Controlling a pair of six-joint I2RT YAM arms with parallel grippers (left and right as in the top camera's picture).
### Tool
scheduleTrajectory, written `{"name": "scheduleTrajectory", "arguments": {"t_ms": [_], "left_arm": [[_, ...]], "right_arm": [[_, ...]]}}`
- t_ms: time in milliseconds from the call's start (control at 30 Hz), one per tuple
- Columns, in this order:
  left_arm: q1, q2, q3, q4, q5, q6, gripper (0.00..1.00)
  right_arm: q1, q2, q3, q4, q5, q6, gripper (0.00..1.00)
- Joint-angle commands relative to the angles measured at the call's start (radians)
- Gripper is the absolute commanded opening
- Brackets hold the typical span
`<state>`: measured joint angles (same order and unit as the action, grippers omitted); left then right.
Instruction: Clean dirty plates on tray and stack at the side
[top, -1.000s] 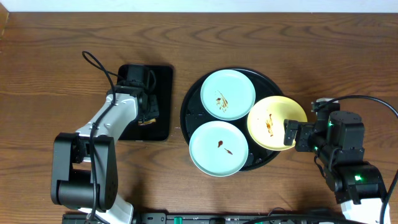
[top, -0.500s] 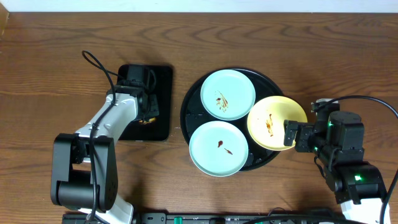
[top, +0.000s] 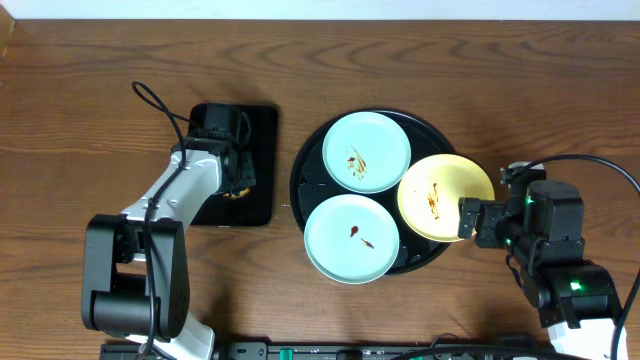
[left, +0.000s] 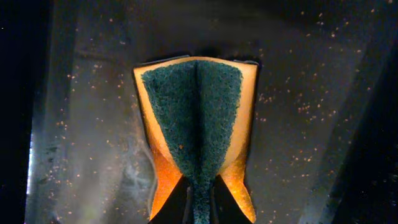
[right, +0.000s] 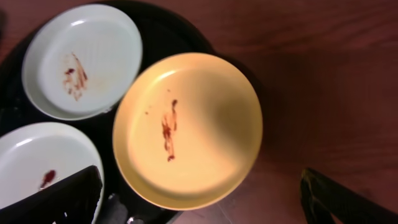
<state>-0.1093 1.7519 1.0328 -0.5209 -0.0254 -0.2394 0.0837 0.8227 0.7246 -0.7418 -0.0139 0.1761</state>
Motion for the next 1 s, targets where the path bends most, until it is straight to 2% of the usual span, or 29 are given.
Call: {"name": "scheduleTrajectory", "arguments": {"t_ms": [0,133,267,367,567,600,667,733,967], "left_arm": [[-0.001,-0.032,0.028,-0.017,0.006,-0.002,0.07],[-0.001,-0.096,0.036,-0.028,0.006,0.021,0.07],[-0.001,-0.18,0.036,-0.062,0.021,0.021,0.08],[-0.002,-0.233,0.036,-0.077,0.1,0.052,0.07],[-0.034,-0.3,0.036,-0.085,0.175,0.092,0.07],[-0.042,-0.309,0.036,-0.088,0.175,0.093,0.07],[-0.055,-0.316,0.036,-0.097,0.175,0.093,0.08],[-0.067,-0.315,0.035,-0.108,0.175,0.094,0.07],[-0.079,-0.315,0.035,-0.115,0.169,0.101,0.07]], "right_arm": [[0.006,-0.001,0.021,-0.006,0.082,0.011,0.98],[0.006,-0.001,0.021,0.018,0.085,0.011,0.99],[0.006,0.024,0.021,0.041,0.084,0.017,0.88],[0.006,0.074,0.021,0.063,0.085,0.022,0.8],[-0.003,0.213,0.021,0.137,0.089,0.045,0.73],[-0.012,0.237,0.021,0.142,0.089,0.056,0.7],[-0.04,0.281,0.021,0.145,0.093,0.089,0.57],[-0.071,0.315,0.021,0.151,0.092,0.114,0.5],[-0.119,0.384,0.021,0.16,0.03,0.095,0.5]]}}
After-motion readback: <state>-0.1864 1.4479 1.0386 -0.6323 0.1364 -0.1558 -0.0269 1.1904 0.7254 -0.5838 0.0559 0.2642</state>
